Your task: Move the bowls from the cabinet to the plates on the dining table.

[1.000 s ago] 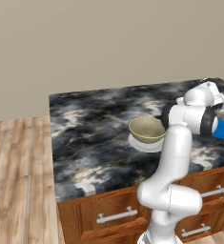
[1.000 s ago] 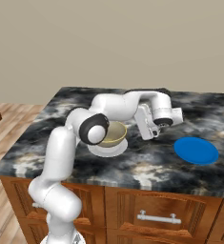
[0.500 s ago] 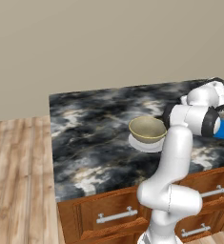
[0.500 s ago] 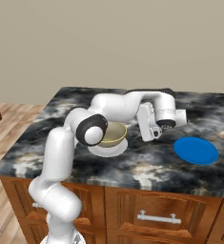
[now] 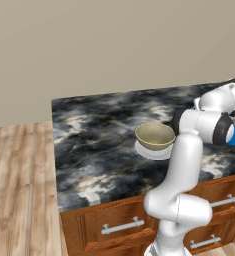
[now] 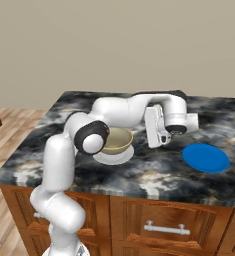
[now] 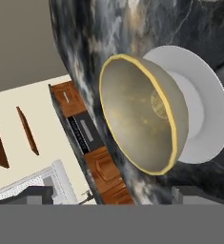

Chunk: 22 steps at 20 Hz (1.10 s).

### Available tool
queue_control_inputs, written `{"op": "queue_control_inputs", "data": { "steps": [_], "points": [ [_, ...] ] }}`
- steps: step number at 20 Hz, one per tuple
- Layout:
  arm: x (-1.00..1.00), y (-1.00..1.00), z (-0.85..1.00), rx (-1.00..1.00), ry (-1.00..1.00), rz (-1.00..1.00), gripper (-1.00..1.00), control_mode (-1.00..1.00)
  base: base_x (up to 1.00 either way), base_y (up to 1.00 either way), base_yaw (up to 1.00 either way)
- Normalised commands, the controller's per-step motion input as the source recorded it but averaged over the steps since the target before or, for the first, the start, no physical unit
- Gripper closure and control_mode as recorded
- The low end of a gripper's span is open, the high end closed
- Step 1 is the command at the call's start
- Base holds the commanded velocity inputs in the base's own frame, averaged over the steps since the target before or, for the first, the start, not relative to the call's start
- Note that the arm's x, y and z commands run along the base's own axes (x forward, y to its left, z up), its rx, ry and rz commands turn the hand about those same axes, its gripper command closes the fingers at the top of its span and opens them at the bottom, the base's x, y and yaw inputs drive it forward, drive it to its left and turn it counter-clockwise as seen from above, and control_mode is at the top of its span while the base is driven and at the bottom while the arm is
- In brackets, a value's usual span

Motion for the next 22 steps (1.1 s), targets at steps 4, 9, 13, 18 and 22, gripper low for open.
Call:
{"op": "queue_control_inputs", "data": {
  "steps": [4, 9, 13, 18, 22],
  "points": [
    [-0.33, 0.05, 0.28, -0.04, 0.07, 0.0, -1.0, -1.0, 0.0, 0.0, 0.0],
    [-0.36, 0.17, 0.19, -0.14, 0.06, 0.01, -1.0, -1.0, 0.0, 0.0, 0.0],
    [-0.42, 0.24, 0.2, -0.18, 0.02, 0.04, -1.0, -1.0, 0.0, 0.0, 0.0],
    [-0.4, 0.23, 0.23, -0.19, -0.02, 0.05, -1.0, -1.0, 0.0, 0.0, 0.0],
    [-0.38, 0.24, 0.22, -0.19, -0.05, 0.05, -1.0, -1.0, 0.0, 0.0, 0.0]
  ]
}}
